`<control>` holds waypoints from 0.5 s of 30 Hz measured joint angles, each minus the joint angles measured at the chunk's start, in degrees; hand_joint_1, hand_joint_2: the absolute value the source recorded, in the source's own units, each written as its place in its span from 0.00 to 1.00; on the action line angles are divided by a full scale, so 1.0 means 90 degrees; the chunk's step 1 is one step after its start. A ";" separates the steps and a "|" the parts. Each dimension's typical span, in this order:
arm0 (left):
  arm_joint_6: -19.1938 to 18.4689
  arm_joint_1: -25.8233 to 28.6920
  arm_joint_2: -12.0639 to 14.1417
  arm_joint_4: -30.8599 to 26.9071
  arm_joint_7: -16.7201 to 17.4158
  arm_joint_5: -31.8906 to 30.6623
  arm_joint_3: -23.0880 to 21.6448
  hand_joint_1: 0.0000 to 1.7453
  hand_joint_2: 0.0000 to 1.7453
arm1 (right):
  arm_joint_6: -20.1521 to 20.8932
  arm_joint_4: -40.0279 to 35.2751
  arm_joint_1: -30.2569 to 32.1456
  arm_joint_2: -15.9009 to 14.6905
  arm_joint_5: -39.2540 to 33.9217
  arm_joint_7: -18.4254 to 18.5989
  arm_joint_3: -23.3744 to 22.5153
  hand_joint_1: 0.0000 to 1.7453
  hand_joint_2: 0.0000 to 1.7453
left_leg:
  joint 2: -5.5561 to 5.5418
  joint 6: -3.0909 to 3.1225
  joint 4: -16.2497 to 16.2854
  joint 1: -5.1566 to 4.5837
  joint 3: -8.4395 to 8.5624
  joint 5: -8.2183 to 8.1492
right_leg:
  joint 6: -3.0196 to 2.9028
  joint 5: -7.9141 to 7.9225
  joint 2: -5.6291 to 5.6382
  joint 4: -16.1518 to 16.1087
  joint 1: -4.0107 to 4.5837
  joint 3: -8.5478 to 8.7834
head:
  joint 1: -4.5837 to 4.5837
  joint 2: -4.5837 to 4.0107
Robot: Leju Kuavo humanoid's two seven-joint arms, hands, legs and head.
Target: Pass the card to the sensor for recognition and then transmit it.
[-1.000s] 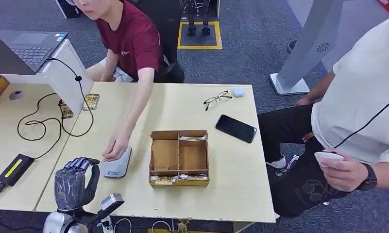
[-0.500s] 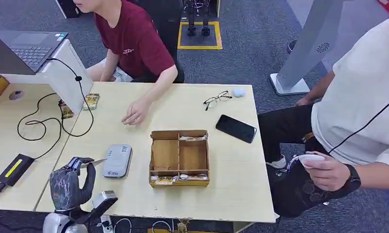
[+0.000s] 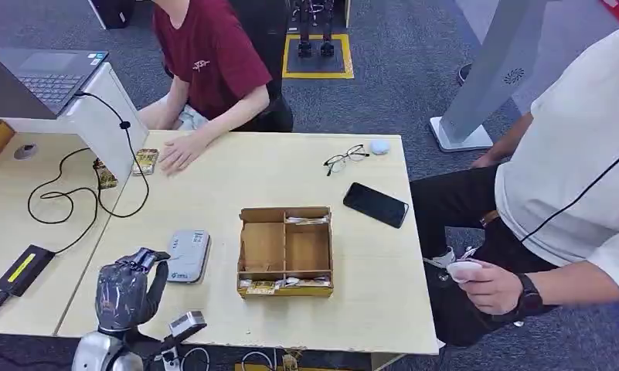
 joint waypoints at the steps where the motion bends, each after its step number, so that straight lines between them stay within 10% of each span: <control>1: 0.0000 -0.0031 -0.0083 0.0000 -0.0044 -0.0066 0.0118 1.00 1.00 | 0.0002 0.0000 -0.0001 0.0000 0.0000 0.0000 0.0000 0.00 1.00 | 0.0001 0.0000 0.0000 0.0000 0.0001 0.0000 | 0.0000 0.0000 0.0001 0.0000 0.0000 0.0000 | 0.0000 0.0000; 15: 0.0000 -0.0416 -0.0646 0.0272 -0.0440 -0.0878 0.1265 1.00 1.00 | 0.0012 -0.0002 -0.0006 0.0000 0.0080 0.0039 0.0000 0.00 1.00 | 0.0000 0.0000 0.0000 -0.0001 -0.0001 0.0000 | 0.0000 0.0000 0.0001 0.0000 0.0000 -0.0001 | 0.0000 0.0000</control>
